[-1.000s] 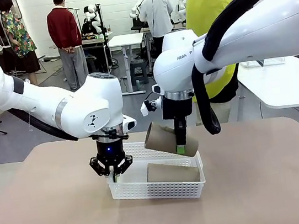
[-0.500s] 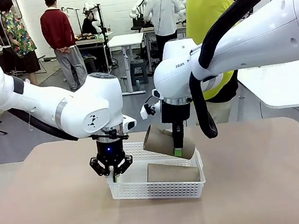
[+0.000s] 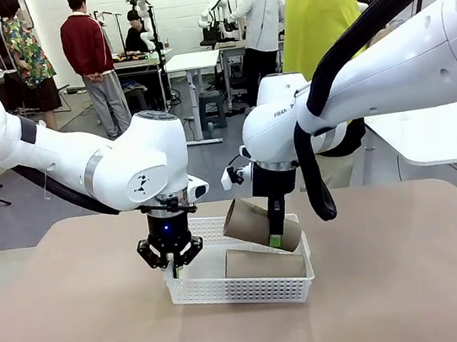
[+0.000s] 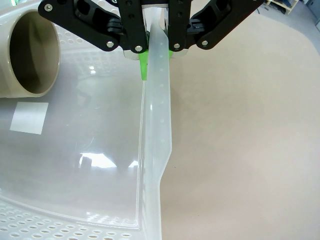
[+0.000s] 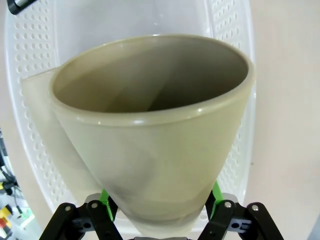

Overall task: Clean and organize the cups into the basket.
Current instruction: Pick up the Reusable plastic cup from the right side of the table and stack it inside the Organizing basket in the center of the table.

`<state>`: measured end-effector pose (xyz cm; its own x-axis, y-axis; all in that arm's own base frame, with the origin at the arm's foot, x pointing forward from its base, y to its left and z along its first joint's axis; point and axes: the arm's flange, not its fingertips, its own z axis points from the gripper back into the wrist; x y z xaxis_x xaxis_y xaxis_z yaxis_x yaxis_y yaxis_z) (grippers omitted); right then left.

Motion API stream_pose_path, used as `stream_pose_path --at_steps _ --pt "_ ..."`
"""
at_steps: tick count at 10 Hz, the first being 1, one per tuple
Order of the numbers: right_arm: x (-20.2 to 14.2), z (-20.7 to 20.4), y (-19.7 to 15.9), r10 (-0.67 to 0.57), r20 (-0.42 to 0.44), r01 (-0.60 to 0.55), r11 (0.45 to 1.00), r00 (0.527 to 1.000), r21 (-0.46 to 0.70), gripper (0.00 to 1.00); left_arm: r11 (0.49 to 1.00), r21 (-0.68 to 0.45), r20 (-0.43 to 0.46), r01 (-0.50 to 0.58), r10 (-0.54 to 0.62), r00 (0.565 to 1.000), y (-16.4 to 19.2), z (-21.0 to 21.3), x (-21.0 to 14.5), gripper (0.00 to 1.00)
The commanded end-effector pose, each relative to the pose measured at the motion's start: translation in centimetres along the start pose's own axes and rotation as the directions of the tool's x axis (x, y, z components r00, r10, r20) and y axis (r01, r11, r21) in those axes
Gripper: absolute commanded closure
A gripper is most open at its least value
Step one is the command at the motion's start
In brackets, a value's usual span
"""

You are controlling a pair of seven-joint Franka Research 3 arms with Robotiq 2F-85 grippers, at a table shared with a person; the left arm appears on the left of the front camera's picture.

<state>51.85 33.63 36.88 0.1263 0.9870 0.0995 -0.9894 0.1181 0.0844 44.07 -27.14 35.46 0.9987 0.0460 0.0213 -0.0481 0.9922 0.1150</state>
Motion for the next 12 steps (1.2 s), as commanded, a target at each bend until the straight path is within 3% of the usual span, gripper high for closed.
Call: stream_pose_path --at_steps 1,4,5,12 --pt "-1.2 -0.8 0.5 0.017 0.054 -0.018 1.000 0.998 0.023 0.19 1.000 0.009 -0.007 0.008 -0.007 1.000 0.2 -0.4 -0.1 1.00" --pt "-0.9 -1.9 0.0 0.020 0.045 -0.023 0.998 0.999 0.061 0.15 1.000 0.009 -0.007 0.008 -0.007 1.000 0.2 -0.4 -0.1 1.00" --pt "-0.8 -2.3 -0.2 0.019 0.040 -0.022 0.997 0.999 0.076 0.00 1.000 0.009 -0.007 0.008 -0.007 1.000 0.2 -0.4 -0.1 1.00" --pt "-0.6 -1.4 0.2 0.021 0.051 -0.024 0.998 0.998 0.056 0.00 1.000 0.009 -0.007 0.008 -0.007 1.000 0.2 -0.4 -0.1 1.00"
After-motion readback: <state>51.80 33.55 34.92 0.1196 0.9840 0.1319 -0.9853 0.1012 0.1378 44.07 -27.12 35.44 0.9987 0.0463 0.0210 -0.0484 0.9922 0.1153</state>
